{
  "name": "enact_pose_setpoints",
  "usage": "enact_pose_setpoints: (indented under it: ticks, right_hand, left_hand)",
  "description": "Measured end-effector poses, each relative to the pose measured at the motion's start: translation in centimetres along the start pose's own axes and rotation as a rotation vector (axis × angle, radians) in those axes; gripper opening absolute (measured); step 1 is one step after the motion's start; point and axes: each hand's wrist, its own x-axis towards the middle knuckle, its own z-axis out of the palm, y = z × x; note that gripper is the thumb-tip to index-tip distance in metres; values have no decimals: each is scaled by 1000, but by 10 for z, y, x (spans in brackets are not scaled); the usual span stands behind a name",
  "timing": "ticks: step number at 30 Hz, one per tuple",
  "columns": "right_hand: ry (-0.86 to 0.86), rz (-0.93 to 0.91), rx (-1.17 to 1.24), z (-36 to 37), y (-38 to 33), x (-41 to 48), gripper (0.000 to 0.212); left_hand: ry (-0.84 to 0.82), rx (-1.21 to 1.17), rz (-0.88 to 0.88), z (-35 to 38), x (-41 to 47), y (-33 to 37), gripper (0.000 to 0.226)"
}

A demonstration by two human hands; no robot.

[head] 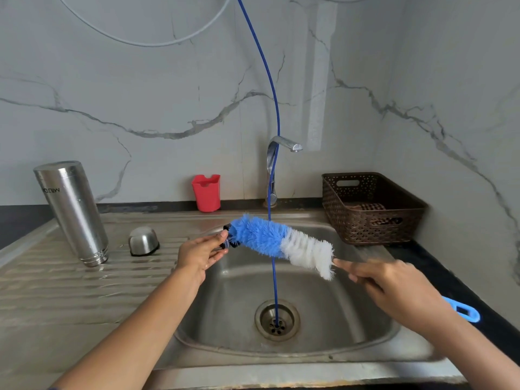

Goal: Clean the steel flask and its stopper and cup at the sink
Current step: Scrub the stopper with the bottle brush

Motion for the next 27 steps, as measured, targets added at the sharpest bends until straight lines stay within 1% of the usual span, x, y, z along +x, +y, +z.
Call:
enact_pose_setpoints:
  ticks: [4, 7, 11, 14, 17, 19, 22, 24, 27]
  right_hand:
    - [41, 12, 50, 6, -2, 14, 40]
    - [19, 6, 37, 15, -9, 28, 41]
    - [22, 26, 103, 9, -1, 16, 39]
    - [30, 16, 87, 4, -1, 8, 38]
    - [53, 5, 85, 6, -11, 22, 37]
    - [55, -9, 65, 4, -17, 27, 36]
    - [13, 25, -2, -3, -17, 18, 36]
    - [1, 43, -28, -6, -17, 11, 37]
    - [26, 41, -5, -1, -23, 21, 37]
  left_hand:
    - [-39, 17, 4, 3, -2, 0, 17]
    - [-74, 58, 9, 8, -4, -3, 22]
    - [-50, 19, 7, 6, 0, 0, 14]
    - [-66, 15, 8, 6, 1, 0, 15]
    - [-99, 47, 25, 14, -3, -4, 14]
    - [-87, 47, 35, 14, -3, -4, 14]
    - [-47, 9, 31, 9, 3, -2, 14]
    - [-55, 1, 28, 8, 4, -5, 12]
    - [-91, 44, 41, 13, -2, -9, 16]
